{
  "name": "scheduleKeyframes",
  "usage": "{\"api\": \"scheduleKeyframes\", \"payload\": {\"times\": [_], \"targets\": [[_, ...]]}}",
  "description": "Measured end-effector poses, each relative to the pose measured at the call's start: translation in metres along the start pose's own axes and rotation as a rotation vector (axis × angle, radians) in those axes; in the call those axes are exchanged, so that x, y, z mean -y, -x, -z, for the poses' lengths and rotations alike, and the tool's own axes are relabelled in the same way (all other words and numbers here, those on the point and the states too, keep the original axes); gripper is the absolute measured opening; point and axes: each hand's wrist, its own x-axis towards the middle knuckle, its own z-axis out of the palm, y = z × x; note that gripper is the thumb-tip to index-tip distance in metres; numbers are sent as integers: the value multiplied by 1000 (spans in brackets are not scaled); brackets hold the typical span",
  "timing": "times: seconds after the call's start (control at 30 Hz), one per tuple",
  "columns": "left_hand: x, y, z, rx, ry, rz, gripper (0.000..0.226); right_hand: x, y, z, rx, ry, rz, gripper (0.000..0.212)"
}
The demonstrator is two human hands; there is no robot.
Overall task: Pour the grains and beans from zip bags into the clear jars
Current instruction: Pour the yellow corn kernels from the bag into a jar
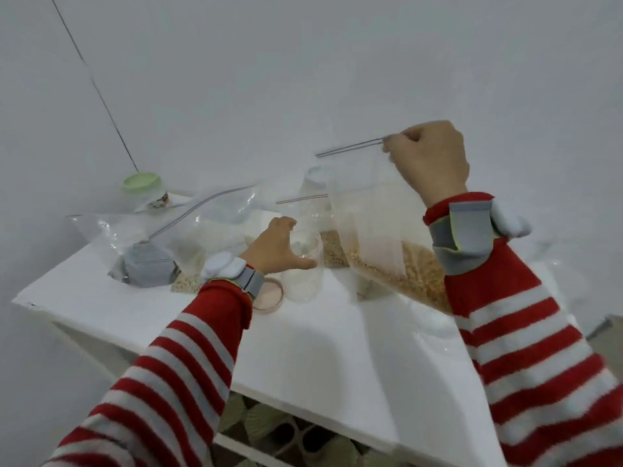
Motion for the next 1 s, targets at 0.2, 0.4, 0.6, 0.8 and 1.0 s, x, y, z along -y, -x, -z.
{"api": "scheduleKeyframes", "payload": {"times": [0.2, 0.4, 0.6, 0.8, 1.0], "targets": [[5, 18, -10, -115, -104, 53, 101, -49, 38, -21, 138, -71, -162, 36], [9, 12, -13, -167, -101, 134, 102, -77, 64, -48, 288, -174, -200, 47], [-15, 34, -13, -501, -124, 30, 82, -97, 73, -28, 551, -48, -211, 46], [-94, 95, -60, -248, 404, 63, 25, -107, 95, 3, 694, -301, -389, 31], [-110, 108, -99, -264, 911, 156, 28, -111, 121, -5, 678, -515, -530, 25]]}}
